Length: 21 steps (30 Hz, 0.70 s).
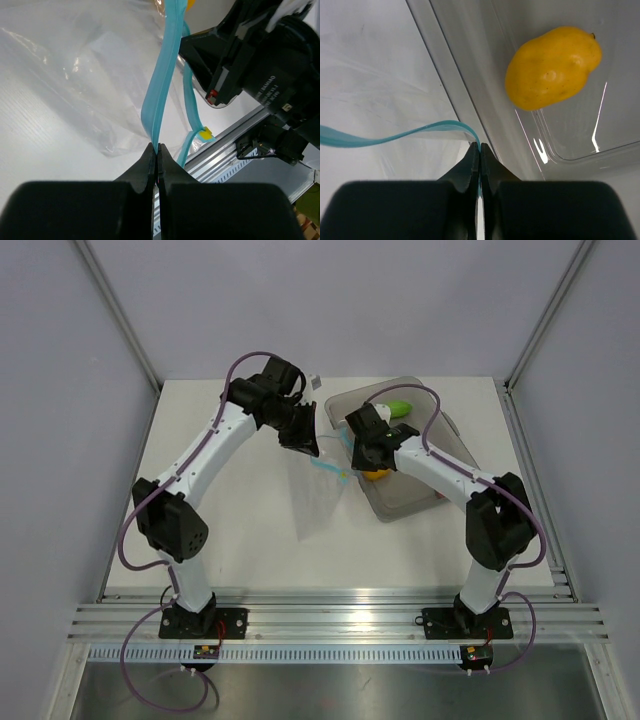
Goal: Place the food in the zip-top bag and seal the zipper
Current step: Open the zipper of the food storage bag at the center of the board.
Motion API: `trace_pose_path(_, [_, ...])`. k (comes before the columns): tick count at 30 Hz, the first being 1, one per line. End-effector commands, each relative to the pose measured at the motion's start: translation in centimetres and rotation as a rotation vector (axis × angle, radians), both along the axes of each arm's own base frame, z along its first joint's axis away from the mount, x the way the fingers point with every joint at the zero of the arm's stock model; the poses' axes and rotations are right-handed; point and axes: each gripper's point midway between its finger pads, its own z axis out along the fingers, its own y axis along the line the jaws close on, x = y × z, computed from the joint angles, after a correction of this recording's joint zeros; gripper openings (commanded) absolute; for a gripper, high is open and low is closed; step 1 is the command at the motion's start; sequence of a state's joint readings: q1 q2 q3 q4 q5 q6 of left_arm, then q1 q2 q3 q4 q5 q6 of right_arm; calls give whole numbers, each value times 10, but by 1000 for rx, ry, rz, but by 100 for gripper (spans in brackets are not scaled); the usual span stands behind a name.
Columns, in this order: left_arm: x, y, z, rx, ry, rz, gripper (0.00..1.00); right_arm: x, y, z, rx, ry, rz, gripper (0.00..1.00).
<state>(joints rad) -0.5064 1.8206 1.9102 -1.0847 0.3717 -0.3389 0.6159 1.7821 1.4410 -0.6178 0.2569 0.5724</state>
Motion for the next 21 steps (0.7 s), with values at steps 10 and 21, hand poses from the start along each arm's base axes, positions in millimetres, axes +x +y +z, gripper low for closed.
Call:
trace_pose_path(10, [-2, -24, -5, -16, -31, -49, 0, -3, 19, 48, 197, -78, 25, 29])
trace_pose_path(21, [-2, -28, -19, 25, -10, -60, 0, -7, 17, 61, 218, -95, 15, 36])
